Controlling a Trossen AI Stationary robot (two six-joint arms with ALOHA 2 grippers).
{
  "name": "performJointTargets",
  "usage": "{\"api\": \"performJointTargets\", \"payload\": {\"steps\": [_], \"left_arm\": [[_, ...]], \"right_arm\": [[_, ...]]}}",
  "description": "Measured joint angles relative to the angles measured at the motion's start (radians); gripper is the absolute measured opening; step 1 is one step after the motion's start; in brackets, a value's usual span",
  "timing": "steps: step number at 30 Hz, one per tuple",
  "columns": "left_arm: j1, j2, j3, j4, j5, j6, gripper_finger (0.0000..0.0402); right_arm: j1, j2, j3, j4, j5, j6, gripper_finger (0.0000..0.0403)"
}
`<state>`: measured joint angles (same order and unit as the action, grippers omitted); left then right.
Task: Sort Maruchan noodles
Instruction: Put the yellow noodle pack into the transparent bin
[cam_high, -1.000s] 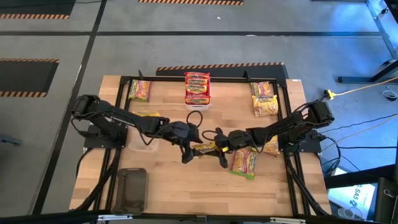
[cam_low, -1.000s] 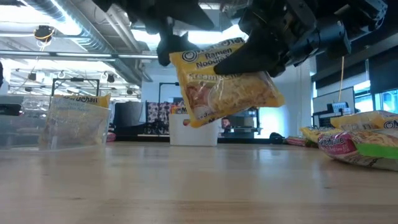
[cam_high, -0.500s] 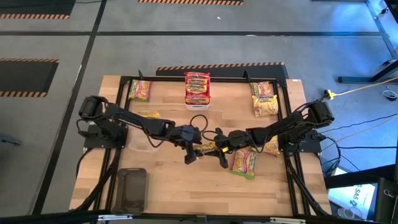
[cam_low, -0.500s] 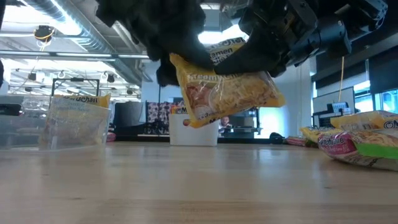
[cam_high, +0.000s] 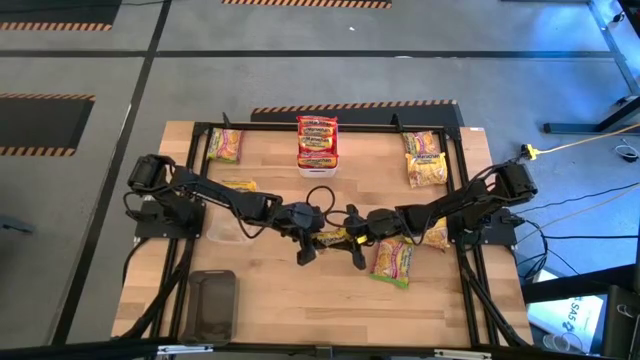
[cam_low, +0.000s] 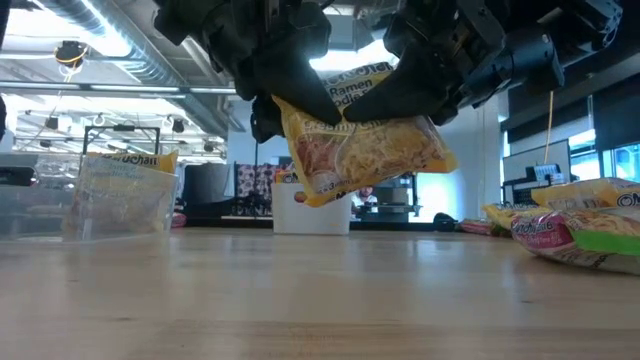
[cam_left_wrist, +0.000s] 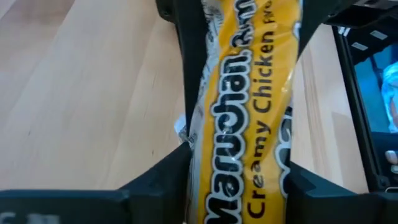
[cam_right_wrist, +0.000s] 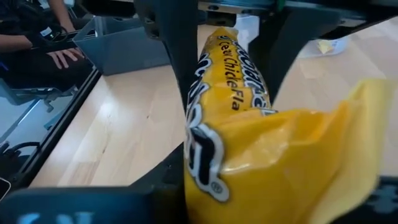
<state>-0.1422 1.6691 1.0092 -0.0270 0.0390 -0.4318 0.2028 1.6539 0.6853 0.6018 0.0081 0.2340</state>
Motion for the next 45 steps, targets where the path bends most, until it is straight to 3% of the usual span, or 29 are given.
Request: {"api": "performJointTargets", "payload": {"steps": [5, 9, 15, 18, 22, 27, 34, 45], "left_arm": [[0.000, -0.018, 0.000, -0.022, 0.001, 0.020, 0.0119], [-0.003, -0.081, 0.002, -0.112, 0.010, 0.023, 0.0118], [-0.017, -0.250, 0.000, -0.411, -0.042, -0.009, 0.0118], [-0.019, -0.370, 0.001, -0.636, -0.103, -0.029, 0.0118], [-0.009, -0.520, 0.001, -0.917, -0.180, -0.082, 0.0117], [0.026, -0.676, 0.001, -1.144, -0.185, -0.138, 0.0117], [0.074, -0.727, 0.001, -1.430, -0.184, -0.122, 0.0116], [0.127, -0.661, -0.101, -1.302, -0.152, 0.090, 0.0116]], "right_arm": [[-0.001, -0.015, 0.000, -0.011, -0.037, -0.003, 0.0156], [-0.002, -0.123, 0.001, -0.125, -0.120, -0.003, 0.0208], [0.002, -0.329, 0.001, -0.417, -0.121, -0.003, 0.0253], [0.001, -0.375, 0.000, -0.502, -0.054, -0.003, 0.0261], [0.001, -0.369, -0.002, -0.493, 0.008, -0.004, 0.0259], [0.000, -0.321, -0.002, -0.472, 0.047, -0.005, 0.0255], [0.000, -0.262, -0.004, -0.438, 0.052, 0.002, 0.0254], [0.000, -0.235, -0.003, -0.419, 0.052, 0.021, 0.0254]]}}
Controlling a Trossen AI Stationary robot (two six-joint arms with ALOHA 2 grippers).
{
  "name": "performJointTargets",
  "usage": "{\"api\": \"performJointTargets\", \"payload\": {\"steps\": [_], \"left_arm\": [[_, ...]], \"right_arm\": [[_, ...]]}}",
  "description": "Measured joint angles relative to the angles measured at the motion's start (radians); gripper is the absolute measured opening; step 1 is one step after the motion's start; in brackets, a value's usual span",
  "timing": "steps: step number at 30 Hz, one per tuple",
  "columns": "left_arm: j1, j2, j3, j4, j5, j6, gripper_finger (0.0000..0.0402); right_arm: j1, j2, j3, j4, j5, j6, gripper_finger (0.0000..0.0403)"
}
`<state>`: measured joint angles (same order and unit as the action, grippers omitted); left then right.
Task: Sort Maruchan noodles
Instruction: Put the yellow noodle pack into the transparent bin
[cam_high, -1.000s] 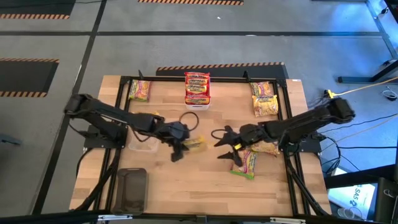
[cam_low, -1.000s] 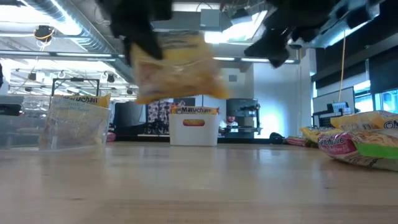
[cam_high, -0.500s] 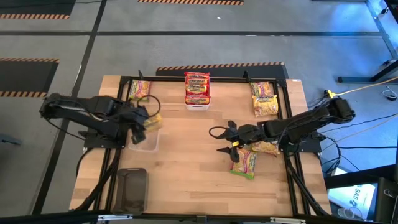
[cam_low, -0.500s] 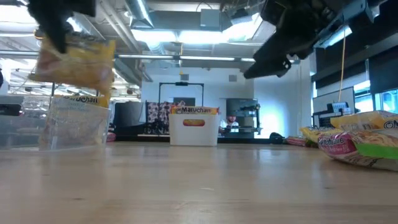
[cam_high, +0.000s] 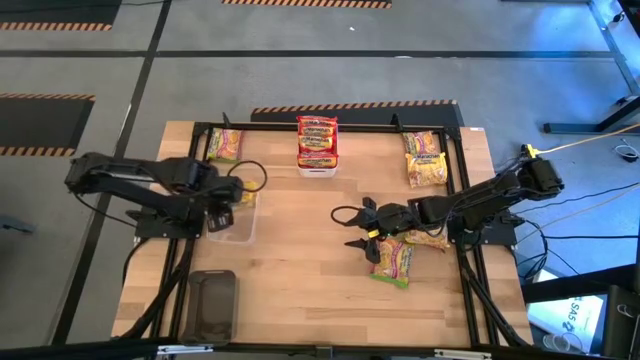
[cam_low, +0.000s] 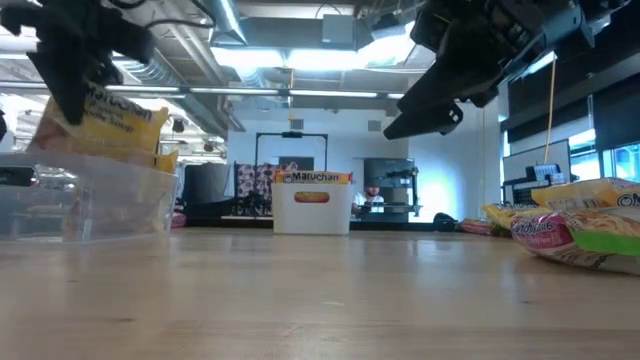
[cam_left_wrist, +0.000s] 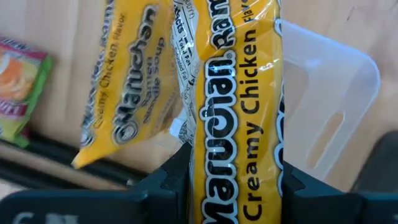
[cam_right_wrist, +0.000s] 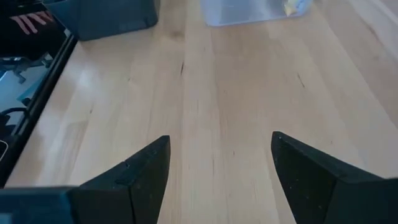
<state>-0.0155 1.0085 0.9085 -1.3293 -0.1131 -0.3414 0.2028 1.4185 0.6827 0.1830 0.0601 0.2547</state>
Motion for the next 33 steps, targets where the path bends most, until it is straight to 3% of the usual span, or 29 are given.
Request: {"api": "performJointTargets", "payload": {"steps": [18, 27, 33], "left_arm": [[0.096, 0.013, -0.210, 0.298, 0.079, 0.151, 0.0117], [0.112, 0.013, -0.212, 0.305, 0.067, 0.161, 0.0148], [0.112, 0.013, -0.212, 0.298, 0.003, 0.135, 0.0163]], "right_arm": [[0.001, 0.000, 0.000, 0.006, -0.026, 0.010, 0.0254], [0.001, 0.000, 0.000, 0.007, -0.026, 0.014, 0.0254], [0.001, 0.000, 0.000, 0.008, -0.030, 0.014, 0.0254]]}}
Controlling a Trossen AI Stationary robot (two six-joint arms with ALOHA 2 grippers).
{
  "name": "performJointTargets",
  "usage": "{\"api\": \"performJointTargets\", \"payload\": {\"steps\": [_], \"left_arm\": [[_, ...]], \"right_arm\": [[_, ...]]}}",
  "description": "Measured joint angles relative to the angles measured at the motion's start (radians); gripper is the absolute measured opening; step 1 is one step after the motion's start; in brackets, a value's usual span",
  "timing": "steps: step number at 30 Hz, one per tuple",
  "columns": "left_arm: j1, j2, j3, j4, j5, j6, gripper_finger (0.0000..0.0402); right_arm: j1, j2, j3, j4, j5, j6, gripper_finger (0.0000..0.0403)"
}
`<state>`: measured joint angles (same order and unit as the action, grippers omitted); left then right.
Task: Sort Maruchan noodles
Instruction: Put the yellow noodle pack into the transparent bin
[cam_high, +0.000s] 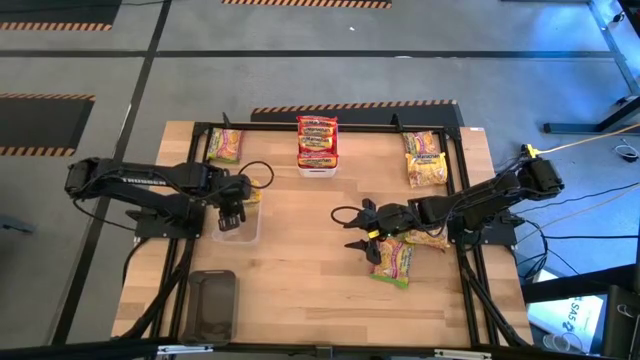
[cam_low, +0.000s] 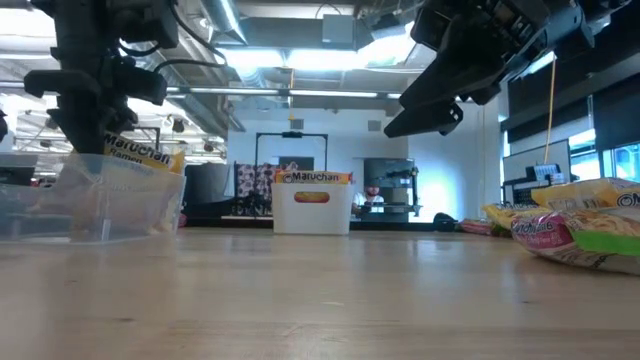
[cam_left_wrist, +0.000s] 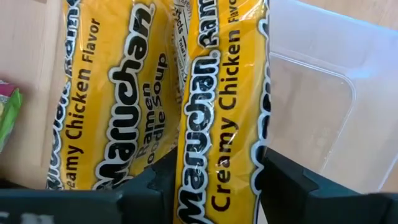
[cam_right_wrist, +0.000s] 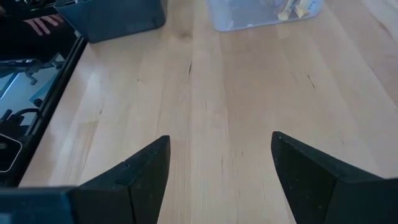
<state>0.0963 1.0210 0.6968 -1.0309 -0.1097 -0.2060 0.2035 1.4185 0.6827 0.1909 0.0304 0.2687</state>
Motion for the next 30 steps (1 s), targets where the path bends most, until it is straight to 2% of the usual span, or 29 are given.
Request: {"api": "performJointTargets", "payload": {"steps": [11, 18, 26, 30], "left_arm": [[0.024, 0.039, -0.003, 0.000, -0.006, -0.051, 0.0182], [0.057, 0.094, 0.010, -0.056, 0.034, -0.107, 0.0183], [0.057, 0.096, 0.128, -0.099, -0.035, -0.100, 0.0185], [0.056, 0.096, 0.143, -0.102, -0.056, -0.075, 0.0183]], "right_arm": [[0.000, 0.000, 0.000, 0.001, -0.025, 0.000, 0.0254], [0.000, 0.000, 0.000, 0.001, -0.050, 0.013, 0.0254], [0.000, 0.000, 0.000, 0.001, -0.050, 0.012, 0.0254], [0.000, 0.000, 0.000, 0.001, -0.050, 0.012, 0.0254]]}}
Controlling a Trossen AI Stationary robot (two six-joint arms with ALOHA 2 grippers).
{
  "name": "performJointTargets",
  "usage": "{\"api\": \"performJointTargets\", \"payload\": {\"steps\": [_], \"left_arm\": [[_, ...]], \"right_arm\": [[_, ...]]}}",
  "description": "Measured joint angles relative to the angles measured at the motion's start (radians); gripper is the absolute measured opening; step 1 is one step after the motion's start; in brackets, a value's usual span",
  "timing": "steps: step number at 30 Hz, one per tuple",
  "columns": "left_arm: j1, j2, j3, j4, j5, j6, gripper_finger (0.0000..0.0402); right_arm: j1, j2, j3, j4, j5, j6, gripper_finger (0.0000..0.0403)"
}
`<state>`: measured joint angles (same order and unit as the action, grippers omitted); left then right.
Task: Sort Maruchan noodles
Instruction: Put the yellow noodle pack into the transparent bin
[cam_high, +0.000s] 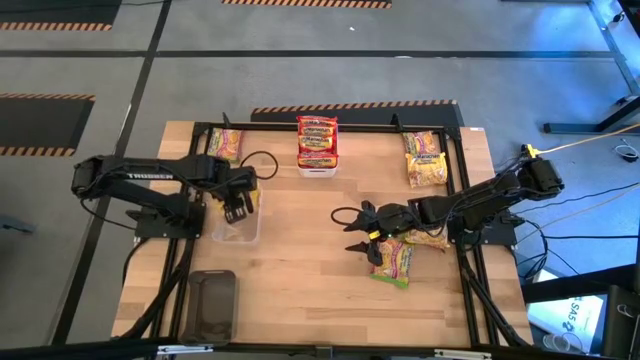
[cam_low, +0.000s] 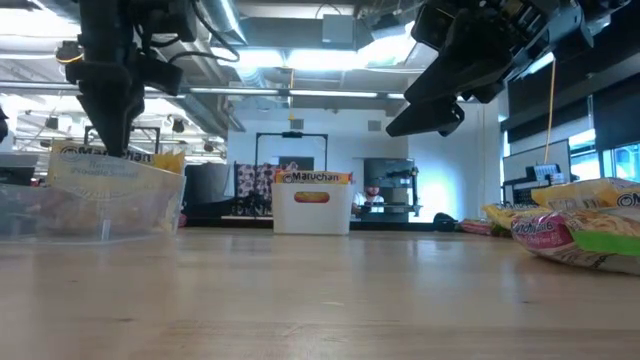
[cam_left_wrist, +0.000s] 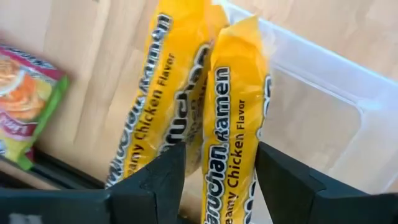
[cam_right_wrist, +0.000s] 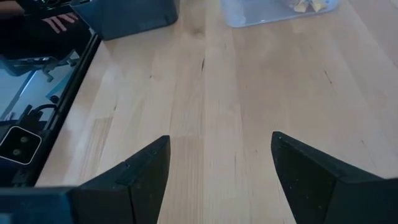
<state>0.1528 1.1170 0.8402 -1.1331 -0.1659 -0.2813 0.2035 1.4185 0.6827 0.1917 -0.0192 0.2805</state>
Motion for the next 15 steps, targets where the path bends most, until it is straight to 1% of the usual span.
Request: {"api": "performJointTargets", "payload": {"steps": [3, 5, 11, 15], "left_arm": [[0.000, 0.000, 0.000, -0.004, -0.063, -0.004, 0.0184], [0.000, 0.000, 0.000, -0.004, -0.084, -0.006, 0.0185], [0.000, 0.000, 0.000, 0.015, -0.100, -0.023, 0.0184], [-0.021, 0.000, 0.016, 0.018, -0.094, -0.018, 0.0184]], "right_arm": [[0.000, 0.000, 0.000, 0.000, 0.000, 0.000, 0.0254], [0.000, 0.000, 0.000, 0.000, 0.000, 0.000, 0.0254], [0.000, 0.000, 0.000, 0.000, 0.000, 0.000, 0.0254], [0.000, 0.000, 0.000, -0.001, 0.000, 0.000, 0.0254]]}}
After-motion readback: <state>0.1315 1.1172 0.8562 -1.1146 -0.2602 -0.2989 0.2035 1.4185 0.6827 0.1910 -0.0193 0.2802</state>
